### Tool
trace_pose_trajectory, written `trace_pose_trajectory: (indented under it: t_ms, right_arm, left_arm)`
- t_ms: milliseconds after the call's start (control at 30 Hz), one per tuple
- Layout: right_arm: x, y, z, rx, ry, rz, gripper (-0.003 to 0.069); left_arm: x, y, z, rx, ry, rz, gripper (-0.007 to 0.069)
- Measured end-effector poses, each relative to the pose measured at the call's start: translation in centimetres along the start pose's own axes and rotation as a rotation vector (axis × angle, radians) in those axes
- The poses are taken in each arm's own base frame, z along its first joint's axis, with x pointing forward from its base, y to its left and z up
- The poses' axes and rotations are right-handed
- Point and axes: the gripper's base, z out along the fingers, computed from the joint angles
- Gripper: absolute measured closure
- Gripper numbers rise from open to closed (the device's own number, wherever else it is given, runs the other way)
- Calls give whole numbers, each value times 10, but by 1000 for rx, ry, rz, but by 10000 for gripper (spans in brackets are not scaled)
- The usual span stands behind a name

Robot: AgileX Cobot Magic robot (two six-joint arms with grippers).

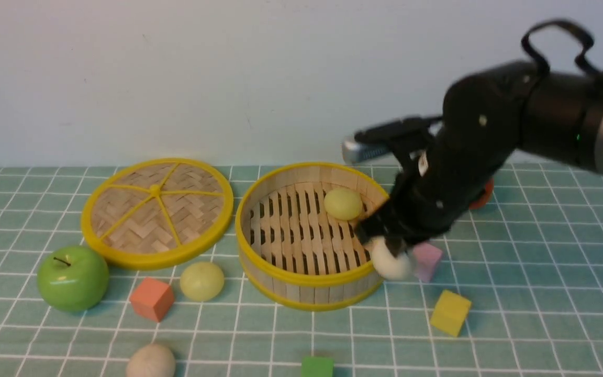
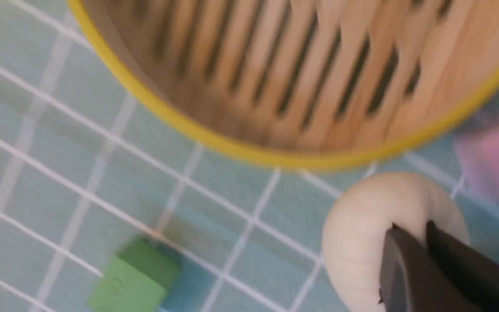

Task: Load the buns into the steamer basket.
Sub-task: Use the right arm to put the steamed stuffed bun into the steamer

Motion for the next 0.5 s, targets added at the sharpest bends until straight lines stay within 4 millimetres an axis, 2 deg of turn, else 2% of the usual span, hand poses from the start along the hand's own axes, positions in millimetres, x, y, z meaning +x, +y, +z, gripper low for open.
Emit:
trace_pose_trajectory:
  t_ms: [100,167,300,333,367,400,467,500]
  right_arm:
    - [-20,4,-6,-21,-107,-1,656]
    - [-25,4,-3,-22,-137,-5,656]
    - [-28,0,29,-2,-123,-13,656]
    - [-26,-2,45,2,-90,-10,656]
    - [-26,-2,47,2,-87,-10,656]
    - [-24,-3,61,3,-62,-5,655]
    - [-21,-4,75,7,-34,-2,643]
    - [-21,-4,75,7,-34,-2,643]
  left_arm:
    - [0,0,0,0,0,0,386]
    - [0,0,0,0,0,0,386]
    - [0,0,0,0,0,0,386]
    - [0,0,0,0,0,0,386]
    - [0,0,0,0,0,0,386]
    - [0,0,0,0,0,0,386]
    - [0,0,0,0,0,0,386]
    - [0,0,0,0,0,0,386]
